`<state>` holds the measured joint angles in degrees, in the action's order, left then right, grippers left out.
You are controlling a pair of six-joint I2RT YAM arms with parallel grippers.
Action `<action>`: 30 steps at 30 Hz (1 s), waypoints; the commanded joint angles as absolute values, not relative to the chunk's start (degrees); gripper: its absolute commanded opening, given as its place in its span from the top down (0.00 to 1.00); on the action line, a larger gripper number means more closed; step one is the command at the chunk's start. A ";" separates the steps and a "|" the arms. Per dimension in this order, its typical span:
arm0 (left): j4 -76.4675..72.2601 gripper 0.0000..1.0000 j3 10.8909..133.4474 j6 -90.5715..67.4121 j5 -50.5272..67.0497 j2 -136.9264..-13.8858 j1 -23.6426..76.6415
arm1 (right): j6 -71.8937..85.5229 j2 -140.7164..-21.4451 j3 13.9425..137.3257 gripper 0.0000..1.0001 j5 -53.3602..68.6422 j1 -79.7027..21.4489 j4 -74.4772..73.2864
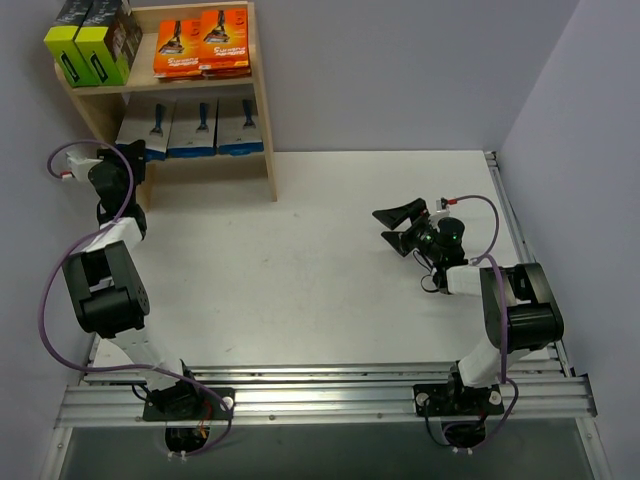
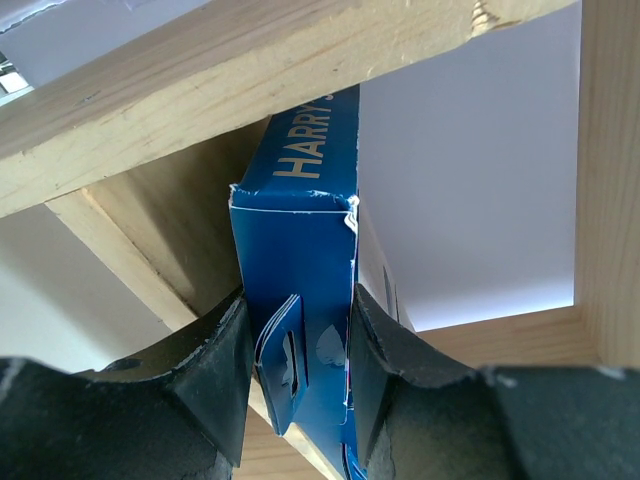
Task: Place and organize the shaving razors onto the shelf
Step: Place the shaving razor onto shelf
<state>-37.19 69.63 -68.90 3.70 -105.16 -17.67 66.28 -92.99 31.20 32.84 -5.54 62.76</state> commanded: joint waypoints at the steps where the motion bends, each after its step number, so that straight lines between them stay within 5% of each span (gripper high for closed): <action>1: -34.89 0.98 70.75 -66.97 7.03 -107.58 -16.35 | 65.48 -92.55 33.40 0.04 34.01 -4.83 64.95; 30: -31.46 0.96 69.79 -74.79 15.02 -110.48 -15.82 | 66.09 -90.88 32.78 0.05 34.72 -4.48 64.42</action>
